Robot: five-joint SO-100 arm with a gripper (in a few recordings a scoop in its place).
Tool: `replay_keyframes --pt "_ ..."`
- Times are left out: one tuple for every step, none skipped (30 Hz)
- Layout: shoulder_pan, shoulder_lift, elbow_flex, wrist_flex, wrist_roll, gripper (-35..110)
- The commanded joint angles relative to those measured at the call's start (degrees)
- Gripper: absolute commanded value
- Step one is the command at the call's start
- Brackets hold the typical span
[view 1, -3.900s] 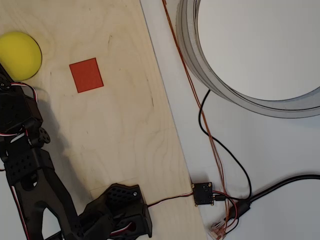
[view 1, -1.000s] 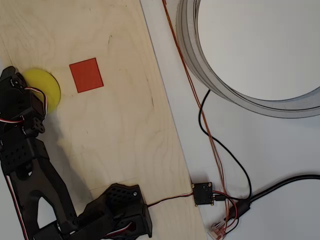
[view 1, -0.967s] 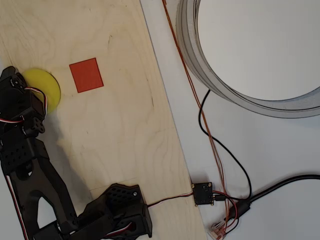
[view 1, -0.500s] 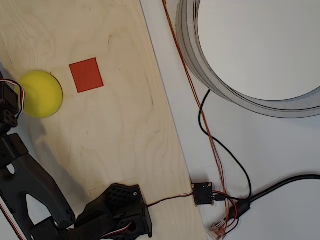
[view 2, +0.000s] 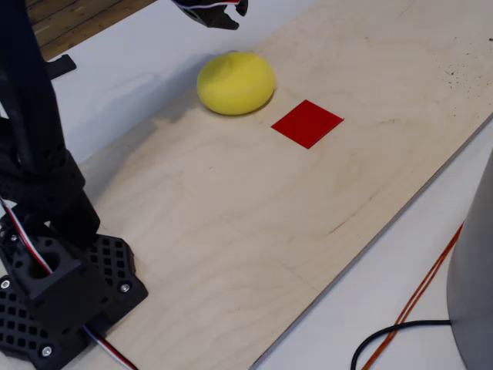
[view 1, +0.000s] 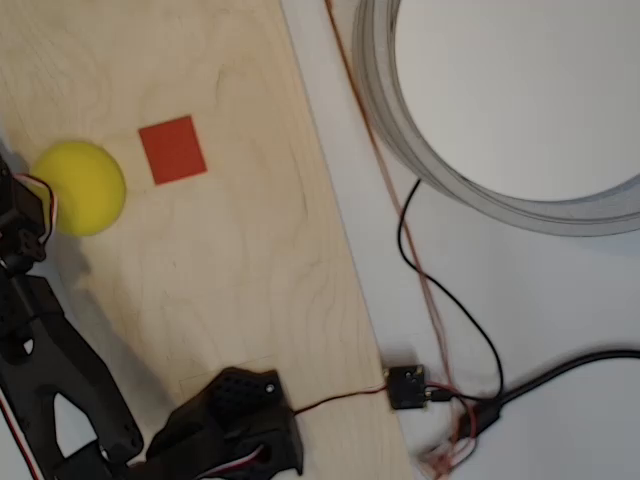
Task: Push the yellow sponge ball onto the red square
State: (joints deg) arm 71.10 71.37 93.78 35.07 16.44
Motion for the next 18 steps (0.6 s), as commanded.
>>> replay_keyframes --pt "-0.97 6.24 3.69 -2.90 1.76 4" --pt "-1.14 7.21 5.01 -3.52 1.93 4" --pt "-1.23 7.91 6.06 -3.69 2.11 4" --pt "-1.23 8.70 7.12 -3.96 2.29 4" --pt "-1.23 9.49 8.00 -3.96 2.37 4" --pt "-1.32 10.28 9.05 -4.22 2.46 4" --pt "-1.32 11.16 10.28 -4.57 2.46 4" --pt "-1.41 12.04 11.60 -5.19 2.55 4" --pt "-1.49 12.83 12.74 -5.54 2.64 4" --pt "-1.49 13.62 14.06 -6.06 2.64 4" --pt "-1.58 14.41 15.38 -6.77 2.72 4" --pt "-1.58 15.12 16.52 -7.21 2.72 4" --pt "-1.58 15.73 17.58 -7.65 2.72 4" --pt "-1.58 16.44 18.81 -8.35 2.64 4" --pt "-1.58 17.05 20.04 -9.23 2.64 4" --pt "-1.58 17.40 21.01 -9.76 2.55 4" --pt "-1.58 17.75 21.97 -10.46 2.55 4" --pt "-1.58 18.28 23.29 -11.69 2.55 4"
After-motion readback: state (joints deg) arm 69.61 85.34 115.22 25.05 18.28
